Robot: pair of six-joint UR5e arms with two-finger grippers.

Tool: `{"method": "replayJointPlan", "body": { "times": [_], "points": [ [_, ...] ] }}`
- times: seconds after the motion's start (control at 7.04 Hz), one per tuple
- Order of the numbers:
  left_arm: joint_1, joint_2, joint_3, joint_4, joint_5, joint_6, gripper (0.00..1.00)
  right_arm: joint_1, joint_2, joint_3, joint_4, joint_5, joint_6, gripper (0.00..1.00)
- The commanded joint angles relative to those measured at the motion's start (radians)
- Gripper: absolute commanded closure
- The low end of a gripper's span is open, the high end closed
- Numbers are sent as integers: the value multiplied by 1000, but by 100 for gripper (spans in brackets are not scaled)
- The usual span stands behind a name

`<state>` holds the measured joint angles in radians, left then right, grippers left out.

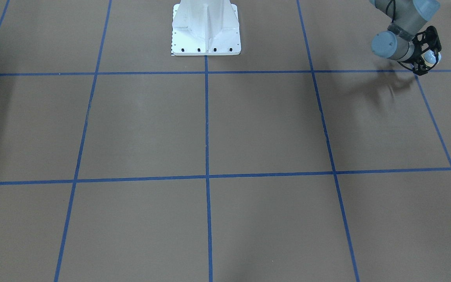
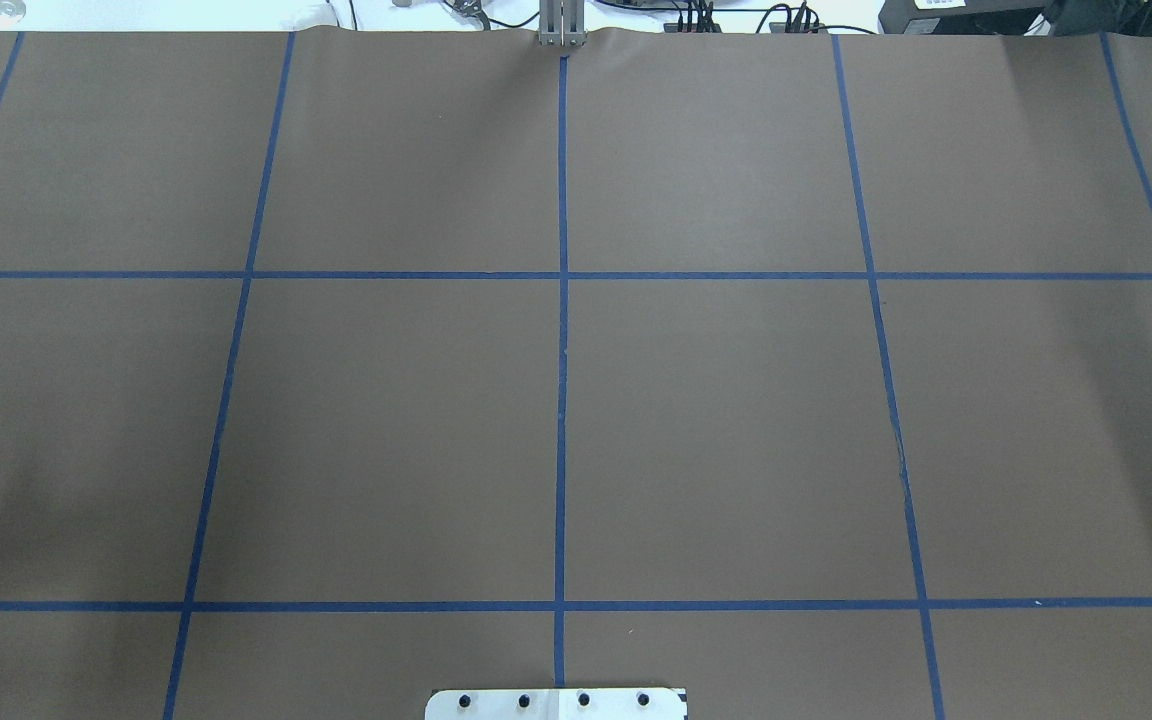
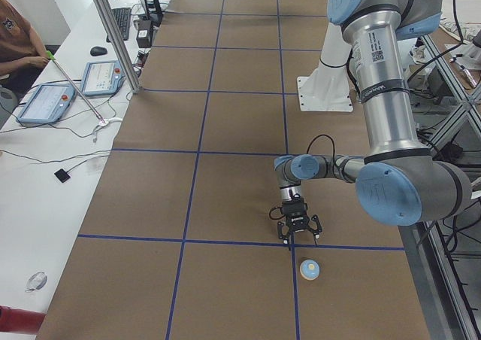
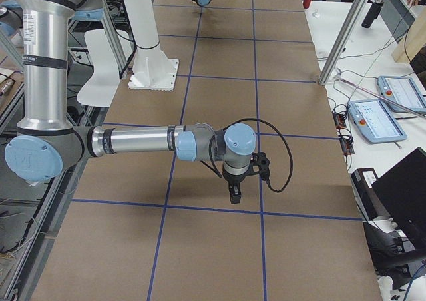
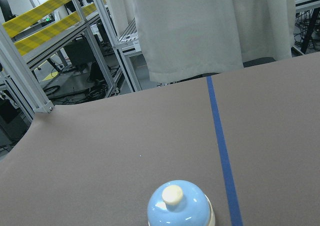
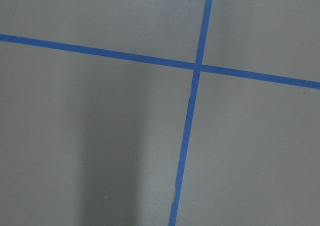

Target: Place and press bell with both arms

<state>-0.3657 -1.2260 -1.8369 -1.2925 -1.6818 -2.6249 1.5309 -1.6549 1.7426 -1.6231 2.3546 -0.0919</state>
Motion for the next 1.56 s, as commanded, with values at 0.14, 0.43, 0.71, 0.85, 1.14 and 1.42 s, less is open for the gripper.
{"method": "replayJointPlan", "body": {
  "times": [0.14, 0.43, 0.71, 0.85, 1.14, 1.42],
  "points": [
    [-2, 5, 16, 27, 5, -1, 0, 0, 3, -1, 2, -1, 0, 0],
    [-2, 29, 24, 27, 5, -15, 0, 0, 4, -1, 2, -1, 0, 0],
    [-1, 28, 56, 27, 5, -50, 0, 0, 3, -1, 2, -1, -2, 0],
    [1, 28, 56, 27, 5, -84, 0, 0, 4, -3, 2, -1, -2, 0],
    [4, 25, 61, 27, 7, -125, 0, 0, 4, -20, 2, -1, -3, 0],
    [5, 14, 88, 25, 8, -144, 0, 0, 6, -23, 2, -1, -3, 0]
  ]
}}
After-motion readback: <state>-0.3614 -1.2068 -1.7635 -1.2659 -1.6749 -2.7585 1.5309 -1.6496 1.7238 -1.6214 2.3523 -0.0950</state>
